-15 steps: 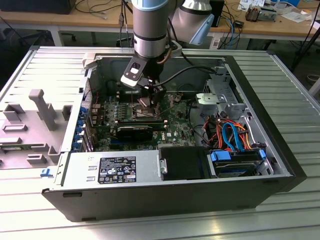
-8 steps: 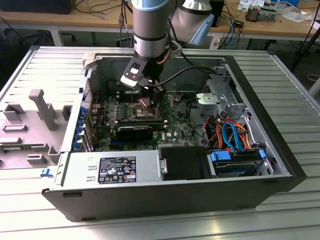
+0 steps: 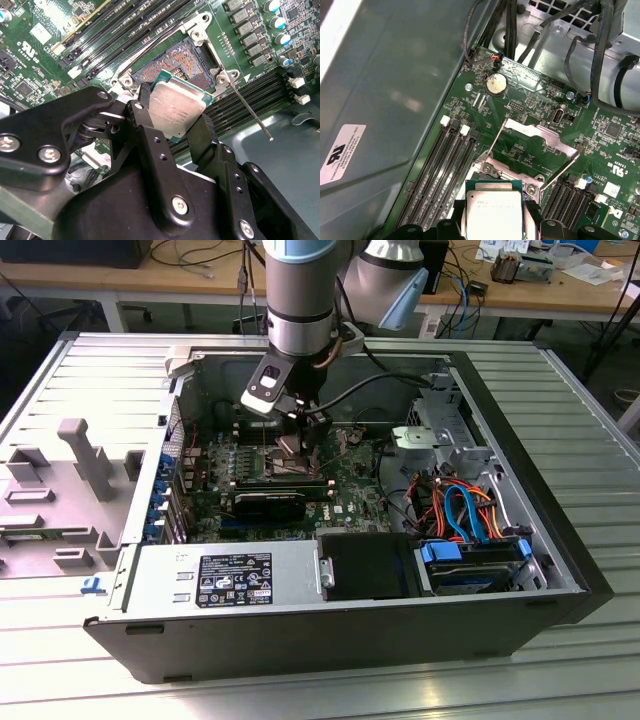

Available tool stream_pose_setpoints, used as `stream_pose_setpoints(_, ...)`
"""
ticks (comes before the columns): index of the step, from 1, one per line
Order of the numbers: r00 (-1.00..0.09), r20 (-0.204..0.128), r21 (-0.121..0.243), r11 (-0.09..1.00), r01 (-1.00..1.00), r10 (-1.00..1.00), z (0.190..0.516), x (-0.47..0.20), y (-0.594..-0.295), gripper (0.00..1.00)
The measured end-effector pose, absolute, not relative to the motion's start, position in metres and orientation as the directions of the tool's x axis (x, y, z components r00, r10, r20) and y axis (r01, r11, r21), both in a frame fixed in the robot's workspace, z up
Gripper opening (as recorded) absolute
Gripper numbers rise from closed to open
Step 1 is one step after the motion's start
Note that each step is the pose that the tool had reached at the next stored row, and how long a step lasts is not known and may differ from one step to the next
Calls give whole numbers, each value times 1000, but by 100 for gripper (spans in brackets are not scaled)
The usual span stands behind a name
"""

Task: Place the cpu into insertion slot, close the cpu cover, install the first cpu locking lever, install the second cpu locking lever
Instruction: 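Place the cpu into insertion slot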

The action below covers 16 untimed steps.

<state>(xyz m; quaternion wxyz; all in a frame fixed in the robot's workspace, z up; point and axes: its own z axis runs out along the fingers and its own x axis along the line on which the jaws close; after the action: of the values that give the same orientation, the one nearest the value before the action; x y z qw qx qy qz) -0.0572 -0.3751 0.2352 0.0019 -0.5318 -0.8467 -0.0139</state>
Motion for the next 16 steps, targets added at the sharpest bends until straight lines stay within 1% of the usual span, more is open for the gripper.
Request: stream_pose_setpoints(16,-383,18,22,383,924,923,235,-57,-375,54)
